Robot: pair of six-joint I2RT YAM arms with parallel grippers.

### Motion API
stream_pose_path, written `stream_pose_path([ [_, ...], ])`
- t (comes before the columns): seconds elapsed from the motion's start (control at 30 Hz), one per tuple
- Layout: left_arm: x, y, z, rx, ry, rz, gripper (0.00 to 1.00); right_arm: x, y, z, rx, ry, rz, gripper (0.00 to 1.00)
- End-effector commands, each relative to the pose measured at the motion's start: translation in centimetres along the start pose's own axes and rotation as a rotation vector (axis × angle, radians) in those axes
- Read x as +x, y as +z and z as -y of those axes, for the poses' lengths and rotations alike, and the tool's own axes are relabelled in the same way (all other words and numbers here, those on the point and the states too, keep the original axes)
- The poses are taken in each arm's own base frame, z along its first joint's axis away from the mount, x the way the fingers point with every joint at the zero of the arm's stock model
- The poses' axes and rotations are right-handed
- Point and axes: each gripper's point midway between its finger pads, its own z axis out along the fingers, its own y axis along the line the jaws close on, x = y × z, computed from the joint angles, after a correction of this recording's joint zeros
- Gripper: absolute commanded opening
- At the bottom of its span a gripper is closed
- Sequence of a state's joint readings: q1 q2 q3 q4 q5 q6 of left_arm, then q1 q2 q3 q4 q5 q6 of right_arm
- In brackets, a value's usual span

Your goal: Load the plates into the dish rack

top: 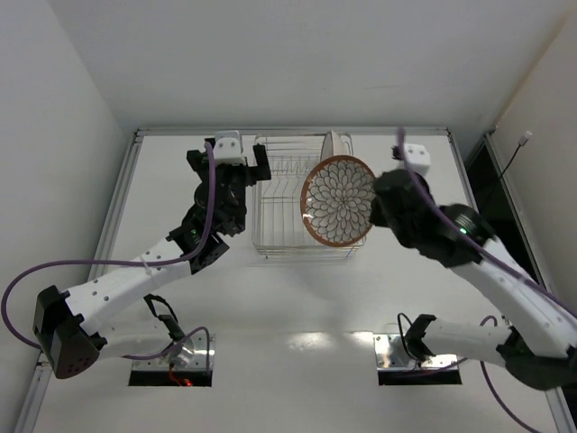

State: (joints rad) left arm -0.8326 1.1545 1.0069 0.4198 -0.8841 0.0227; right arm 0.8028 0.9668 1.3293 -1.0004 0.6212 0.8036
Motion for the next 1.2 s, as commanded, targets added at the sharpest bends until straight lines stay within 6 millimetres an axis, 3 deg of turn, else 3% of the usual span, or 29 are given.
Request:
stream_pose_path([
  [0.0, -1.7, -0.2, -0.4, -0.018, -0.054, 0.045, 1.0, -6.8, 2.8, -2.4, 0.13, 0.009, 0.209, 0.0],
  [0.1, -1.7, -0.2, -0.6, -0.029, -0.054, 0.044, 1.0, -9.5, 3.8, -3.9, 0.181, -0.018, 0.277, 0.0],
  [0.13, -1.6, -0.2, -0.8, -0.038, -0.054, 0.043, 1.0, -9.2, 5.4, -4.3, 0.235, -0.061, 0.27, 0.0],
  [0.17, -1.8, -0.2, -0.8, -0.039, -0.053, 0.049, 1.0, -10.5, 5.5, -5.1, 0.237, -0.067, 0.292, 0.0],
  [0.2, -1.8, -0.2, -0.8, -0.039, -0.053, 0.049, 1.0, -10.8, 6.0, -5.6, 0.251, -0.08, 0.295, 0.0],
  [0.23, -1.8, -0.2, -0.9, -0.048, -0.054, 0.048, 1.0, -10.4, 7.9, -6.2, 0.304, -0.111, 0.289, 0.0],
  [0.27, -2.0, -0.2, -1.0, -0.049, -0.061, 0.053, 1.0, -11.6, 7.9, -6.8, 0.318, -0.114, 0.306, 0.0],
  [0.33, -2.0, -0.2, -1.0, -0.049, -0.061, 0.053, 1.0, -12.0, 9.1, -7.2, 0.379, -0.159, 0.31, 0.0],
  [0.37, -2.0, -0.2, -1.0, -0.049, -0.061, 0.053, 1.0, -12.2, 10.6, -8.5, 0.398, -0.177, 0.309, 0.0],
  [0.43, -2.3, -0.3, -1.3, -0.058, -0.069, 0.057, 1.0, -12.6, 11.4, -9.4, 0.442, -0.232, 0.317, 0.0],
  [0.47, -1.9, -0.3, -1.3, -0.058, -0.052, 0.052, 1.0, -13.8, 11.2, -10.0, 0.451, -0.217, 0.344, 0.0],
  [0.5, -2.0, -0.3, -1.3, -0.059, -0.059, 0.057, 1.0, -13.1, 12.9, -10.6, 0.481, -0.275, 0.326, 0.0],
  [0.53, -2.0, -0.3, -1.3, -0.059, -0.059, 0.057, 1.0, -13.7, 12.8, -10.6, 0.511, -0.276, 0.347, 0.0],
  [0.87, -2.5, -0.4, -1.7, -0.069, -0.066, 0.067, 1.0, -13.2, 15.0, -8.7, 0.683, -0.371, 0.359, 0.0],
  [0.93, -1.8, -0.4, -1.5, -0.068, -0.052, 0.056, 1.0, -13.1, 15.2, -8.6, 0.713, -0.392, 0.363, 0.0],
  [1.17, -1.9, -0.4, -1.7, -0.078, -0.05, 0.06, 1.0, -11.3, 17.4, -7.5, 0.806, -0.467, 0.335, 0.0],
])
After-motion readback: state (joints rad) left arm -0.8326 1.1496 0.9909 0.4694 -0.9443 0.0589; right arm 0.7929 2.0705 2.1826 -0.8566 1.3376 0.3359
